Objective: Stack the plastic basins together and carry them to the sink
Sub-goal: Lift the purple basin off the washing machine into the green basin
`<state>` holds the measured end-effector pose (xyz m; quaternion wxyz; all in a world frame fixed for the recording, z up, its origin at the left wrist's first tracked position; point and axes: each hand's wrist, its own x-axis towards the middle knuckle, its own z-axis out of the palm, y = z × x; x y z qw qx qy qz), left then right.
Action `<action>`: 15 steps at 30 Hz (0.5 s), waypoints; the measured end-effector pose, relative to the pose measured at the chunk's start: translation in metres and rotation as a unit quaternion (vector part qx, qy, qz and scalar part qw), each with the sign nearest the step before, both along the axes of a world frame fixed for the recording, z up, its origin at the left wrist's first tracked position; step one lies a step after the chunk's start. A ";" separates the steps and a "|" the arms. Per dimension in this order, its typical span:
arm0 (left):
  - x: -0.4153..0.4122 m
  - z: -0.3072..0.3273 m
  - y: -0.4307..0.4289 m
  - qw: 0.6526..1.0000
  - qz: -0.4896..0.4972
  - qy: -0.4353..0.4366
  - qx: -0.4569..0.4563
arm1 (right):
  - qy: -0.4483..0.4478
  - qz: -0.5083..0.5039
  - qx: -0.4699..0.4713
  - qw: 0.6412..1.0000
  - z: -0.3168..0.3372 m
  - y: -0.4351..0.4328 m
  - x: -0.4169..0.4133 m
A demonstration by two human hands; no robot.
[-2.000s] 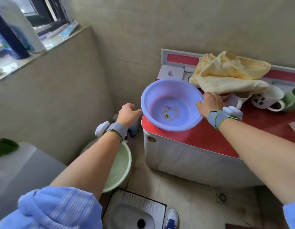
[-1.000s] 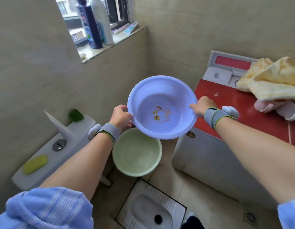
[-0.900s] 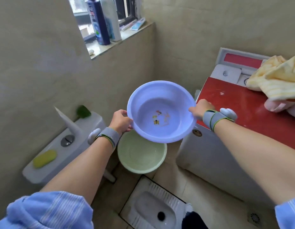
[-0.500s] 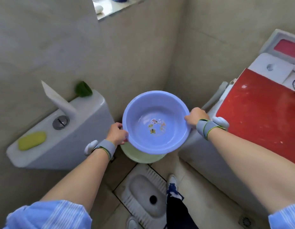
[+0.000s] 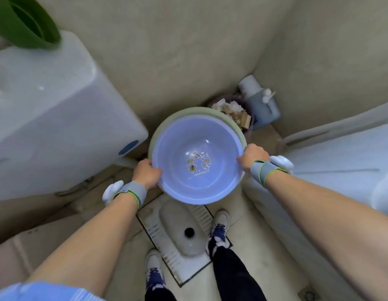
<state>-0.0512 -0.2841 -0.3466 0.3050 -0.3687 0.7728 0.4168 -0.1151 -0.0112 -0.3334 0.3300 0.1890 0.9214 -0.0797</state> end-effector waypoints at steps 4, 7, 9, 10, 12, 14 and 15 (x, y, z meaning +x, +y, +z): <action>-0.005 -0.056 -0.006 1.000 0.010 -0.010 -0.005 | -0.011 0.018 0.013 1.000 -0.061 -0.008 -0.013; -0.007 -0.094 -0.006 1.000 0.012 -0.012 0.000 | -0.015 0.033 0.027 0.999 -0.102 -0.009 -0.021; -0.009 -0.110 -0.002 1.000 0.009 -0.017 0.005 | -0.019 0.038 0.037 0.998 -0.121 -0.010 -0.024; -0.010 -0.117 0.000 1.000 0.008 -0.018 0.006 | -0.020 0.037 0.043 0.998 -0.129 -0.010 -0.025; -0.011 -0.130 0.001 1.000 0.001 -0.018 0.009 | -0.023 0.033 0.052 0.998 -0.142 -0.008 -0.027; -0.012 -0.143 0.003 1.000 -0.006 -0.012 0.004 | -0.023 0.033 0.059 0.997 -0.150 -0.005 -0.028; -0.012 -0.147 0.005 1.000 -0.005 -0.012 0.004 | -0.023 0.033 0.061 0.997 -0.153 -0.002 -0.028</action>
